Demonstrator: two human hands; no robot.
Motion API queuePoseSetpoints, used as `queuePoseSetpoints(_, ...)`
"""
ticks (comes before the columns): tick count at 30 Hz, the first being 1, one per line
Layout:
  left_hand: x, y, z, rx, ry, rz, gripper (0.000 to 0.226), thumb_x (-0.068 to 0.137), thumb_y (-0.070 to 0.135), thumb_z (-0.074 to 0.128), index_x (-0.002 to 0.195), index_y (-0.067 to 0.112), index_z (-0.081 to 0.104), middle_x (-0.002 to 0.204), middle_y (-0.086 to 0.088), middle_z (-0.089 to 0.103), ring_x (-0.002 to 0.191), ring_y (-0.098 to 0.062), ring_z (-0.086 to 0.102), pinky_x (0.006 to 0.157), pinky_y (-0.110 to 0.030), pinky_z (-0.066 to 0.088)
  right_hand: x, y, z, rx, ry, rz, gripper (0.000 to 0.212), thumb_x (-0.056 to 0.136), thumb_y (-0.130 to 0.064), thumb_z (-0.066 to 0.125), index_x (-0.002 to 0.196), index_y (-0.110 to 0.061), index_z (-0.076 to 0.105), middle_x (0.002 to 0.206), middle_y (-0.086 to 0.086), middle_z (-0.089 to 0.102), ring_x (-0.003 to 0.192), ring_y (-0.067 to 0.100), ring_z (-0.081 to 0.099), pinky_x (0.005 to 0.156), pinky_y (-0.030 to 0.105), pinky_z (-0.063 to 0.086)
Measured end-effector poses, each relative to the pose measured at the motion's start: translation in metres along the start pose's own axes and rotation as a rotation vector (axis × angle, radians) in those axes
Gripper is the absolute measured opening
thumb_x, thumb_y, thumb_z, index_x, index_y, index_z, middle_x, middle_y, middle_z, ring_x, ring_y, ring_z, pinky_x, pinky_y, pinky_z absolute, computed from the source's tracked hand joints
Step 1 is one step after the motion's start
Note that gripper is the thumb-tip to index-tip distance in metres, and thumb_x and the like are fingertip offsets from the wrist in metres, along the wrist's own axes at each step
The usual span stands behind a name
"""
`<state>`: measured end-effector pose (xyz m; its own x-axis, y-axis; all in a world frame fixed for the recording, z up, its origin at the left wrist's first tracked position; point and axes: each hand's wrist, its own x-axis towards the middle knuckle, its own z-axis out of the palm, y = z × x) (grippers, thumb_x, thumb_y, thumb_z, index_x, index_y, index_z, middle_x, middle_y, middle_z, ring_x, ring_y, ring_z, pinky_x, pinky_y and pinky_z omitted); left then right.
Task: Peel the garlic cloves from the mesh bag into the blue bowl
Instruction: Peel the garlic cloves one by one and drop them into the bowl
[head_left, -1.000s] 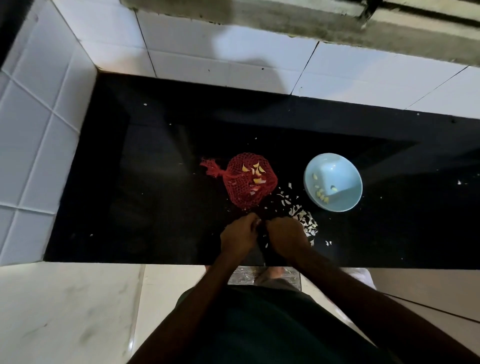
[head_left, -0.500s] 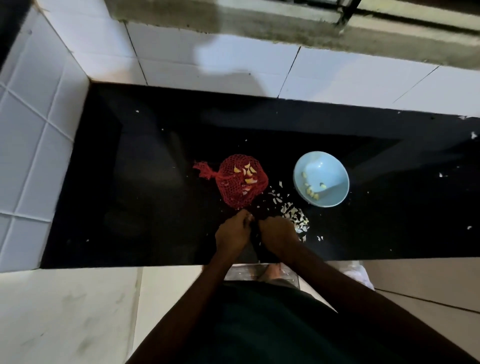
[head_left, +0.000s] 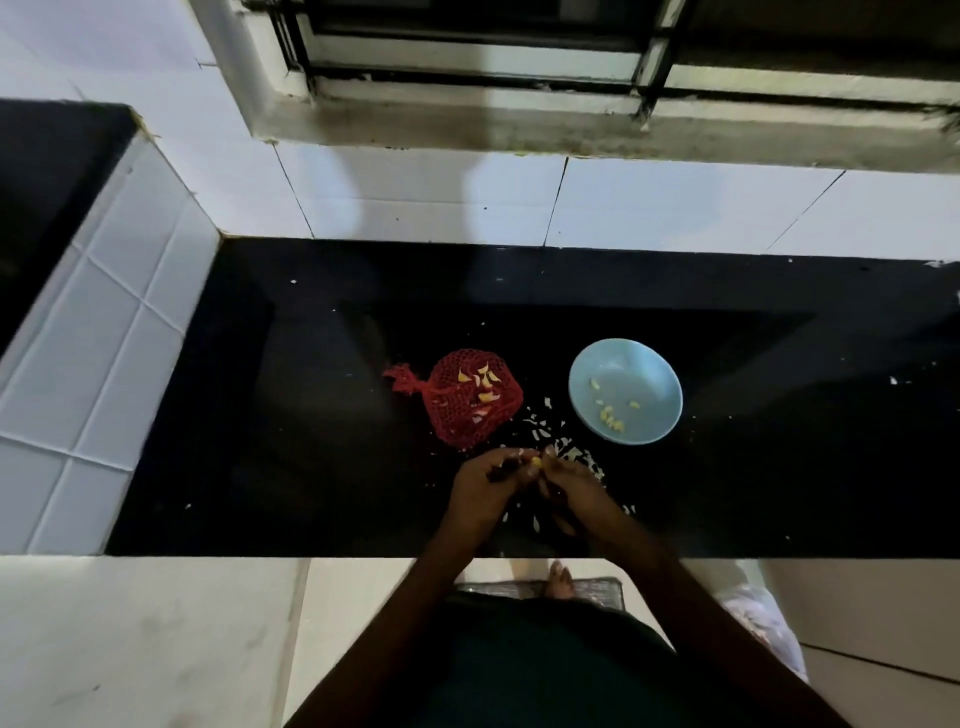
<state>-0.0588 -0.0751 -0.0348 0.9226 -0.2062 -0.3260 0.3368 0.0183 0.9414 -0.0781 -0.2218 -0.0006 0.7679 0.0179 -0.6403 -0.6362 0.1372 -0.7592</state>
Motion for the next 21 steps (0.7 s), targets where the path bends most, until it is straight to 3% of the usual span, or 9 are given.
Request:
queuePoseSetpoints(3,-0.003,0.013,0.02,-0.012,0.058,0.025,0.021,0.088,-0.006,0.071,0.098,0.012,0.076,0.086,0.007,0.079,0.085,-0.006,0.073,0.08,-0.021,0.056,-0.005,-0.004,-0.014,-0.026,-0.031,-0.045,0.048,0.104,-0.042,0.043,0.071,-0.023,0.071,0.05,-0.003,0.043,0.032,0.01,0.034,0.031,0.017,0.024)
queuePoseSetpoints(6,-0.006,0.019,0.038,-0.013,0.092,0.04,0.012,0.091,0.001,0.071,0.101,0.003,0.077,0.087,-0.001,0.078,0.083,-0.013,0.072,0.078,-0.026,0.057,-0.005,-0.005,-0.033,-0.163,-0.008,-0.238,0.035,0.103,-0.044,0.047,0.09,-0.026,0.074,0.051,-0.007,0.052,0.037,0.009,0.04,0.037,0.02,0.032)
queuePoseSetpoints(8,-0.009,0.024,0.051,0.0,0.095,0.033,0.01,0.092,0.003,0.07,0.1,0.0,0.076,0.08,0.001,0.077,0.075,-0.009,0.07,0.073,-0.024,0.055,-0.009,-0.006,-0.051,-0.249,0.014,-0.443,0.018,0.101,-0.037,0.057,0.093,-0.022,0.064,0.068,-0.004,0.062,0.054,0.01,0.056,0.049,0.028,0.044)
queuePoseSetpoints(10,-0.015,0.03,0.063,-0.014,0.078,0.03,0.007,0.092,0.002,0.069,0.095,0.002,0.075,0.076,0.002,0.076,0.07,-0.007,0.07,0.068,-0.02,0.054,-0.011,-0.01,-0.066,-0.27,-0.019,-0.599,0.005,0.099,-0.021,0.065,0.098,-0.019,0.061,0.09,-0.001,0.065,0.084,0.017,0.066,0.07,0.035,0.054)
queuePoseSetpoints(13,-0.026,0.036,0.085,-0.056,0.073,-0.004,0.01,0.095,0.006,0.065,0.096,-0.001,0.073,0.077,-0.004,0.075,0.067,-0.01,0.07,0.064,-0.018,0.052,-0.014,-0.016,-0.088,-0.297,-0.112,-0.691,0.009,0.096,-0.018,0.069,0.101,-0.025,0.067,0.106,-0.002,0.065,0.104,0.021,0.065,0.087,0.037,0.055)
queuePoseSetpoints(15,-0.029,0.035,0.095,-0.099,0.075,-0.039,0.016,0.095,0.016,0.066,0.097,0.002,0.075,0.083,-0.013,0.075,0.073,-0.021,0.071,0.071,-0.028,0.057,-0.016,-0.02,-0.096,-0.27,-0.155,-0.661,0.007,0.095,-0.021,0.069,0.099,-0.028,0.069,0.106,-0.002,0.065,0.102,0.02,0.066,0.086,0.036,0.056)
queuePoseSetpoints(18,-0.032,0.035,0.11,-0.122,0.085,-0.081,0.022,0.091,0.034,0.068,0.094,0.015,0.079,0.089,-0.02,0.075,0.083,-0.033,0.069,0.083,-0.047,0.056,-0.02,-0.019,-0.109,-0.201,-0.191,-0.665,0.006,0.095,-0.01,0.068,0.099,-0.013,0.066,0.102,0.004,0.068,0.098,0.021,0.068,0.078,0.03,0.056)
queuePoseSetpoints(21,-0.036,0.034,0.119,-0.132,0.092,-0.1,0.032,0.085,0.039,0.071,0.103,0.012,0.077,0.093,-0.017,0.076,0.082,-0.027,0.072,0.076,-0.034,0.056,-0.022,-0.017,-0.116,-0.174,-0.155,-0.682,0.006,0.094,-0.002,0.066,0.097,-0.006,0.064,0.099,0.001,0.069,0.096,0.019,0.069,0.077,0.026,0.056)
